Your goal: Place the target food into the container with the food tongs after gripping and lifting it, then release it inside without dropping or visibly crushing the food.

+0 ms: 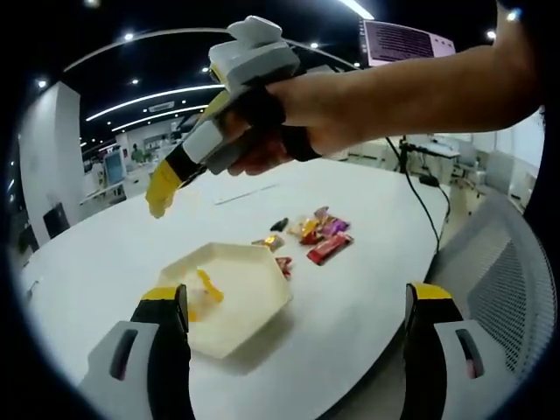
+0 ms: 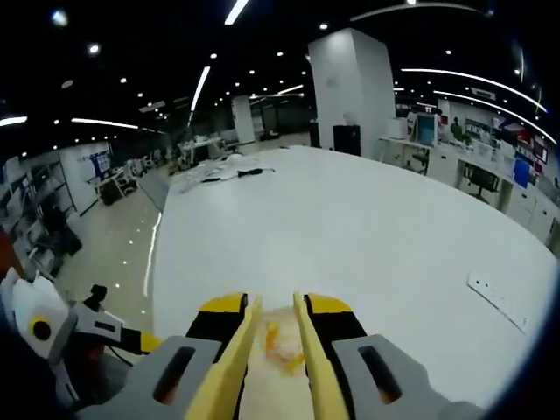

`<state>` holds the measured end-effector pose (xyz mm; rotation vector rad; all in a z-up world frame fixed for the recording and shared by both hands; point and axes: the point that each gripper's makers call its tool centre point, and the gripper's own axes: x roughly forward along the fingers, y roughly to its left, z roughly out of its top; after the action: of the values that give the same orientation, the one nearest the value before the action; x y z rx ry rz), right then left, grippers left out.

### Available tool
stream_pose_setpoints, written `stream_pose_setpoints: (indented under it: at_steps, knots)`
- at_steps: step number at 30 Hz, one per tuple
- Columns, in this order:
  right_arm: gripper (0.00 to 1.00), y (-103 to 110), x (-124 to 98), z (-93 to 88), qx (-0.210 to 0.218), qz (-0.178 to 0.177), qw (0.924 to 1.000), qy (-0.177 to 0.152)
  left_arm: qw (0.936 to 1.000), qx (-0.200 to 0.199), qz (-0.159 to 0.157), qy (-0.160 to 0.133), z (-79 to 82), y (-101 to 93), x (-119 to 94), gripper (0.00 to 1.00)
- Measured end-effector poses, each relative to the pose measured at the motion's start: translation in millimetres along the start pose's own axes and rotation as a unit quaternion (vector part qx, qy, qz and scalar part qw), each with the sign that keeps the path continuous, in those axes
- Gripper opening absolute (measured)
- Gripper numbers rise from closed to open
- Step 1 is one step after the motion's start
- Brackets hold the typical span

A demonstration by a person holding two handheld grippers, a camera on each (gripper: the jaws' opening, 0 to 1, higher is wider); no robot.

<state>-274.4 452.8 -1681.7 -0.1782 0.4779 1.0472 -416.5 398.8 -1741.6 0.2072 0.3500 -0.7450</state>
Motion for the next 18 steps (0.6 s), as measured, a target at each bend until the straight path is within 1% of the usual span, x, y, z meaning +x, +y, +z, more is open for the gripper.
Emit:
stream_pose_setpoints:
  at_steps: [5,7,8,10,11,13,18]
  knots:
    - [0.25,-5,-13,4.6,0.003,0.001,0.9999,-0.010,1.0000,0.000,-0.001,-0.001,0.2,-0.5,0,0.99]
    - [0.26,-7,-21,3.8,-0.005,0.000,0.9999,-0.010,1.0000,-0.001,0.000,-0.001,0.2,-0.3,0,0.99]
    - [0.26,-10,-25,1.5,-0.008,-0.004,0.9999,-0.007,1.0000,-0.001,0.000,0.000,0.1,0.0,0,0.99]
    - [0.26,-15,-35,-0.8,-0.008,-0.003,0.9999,-0.011,1.0000,-0.001,0.001,0.000,-0.1,0.2,0,0.99]
    - [0.26,-20,-39,-2.4,-0.011,-0.013,0.9998,-0.010,1.0000,-0.001,0.000,0.000,-0.4,0.2,0,0.99]
    - [0.26,-24,-48,-5.9,-0.013,-0.013,0.9998,-0.010,1.0000,-0.002,-0.001,0.001,-0.6,-0.1,0,0.99]
    - [0.25,-38,-71,-14.9,-0.015,-0.039,0.9990,-0.015,1.0000,-0.002,-0.001,0.003,-1.2,-0.2,1,0.99]
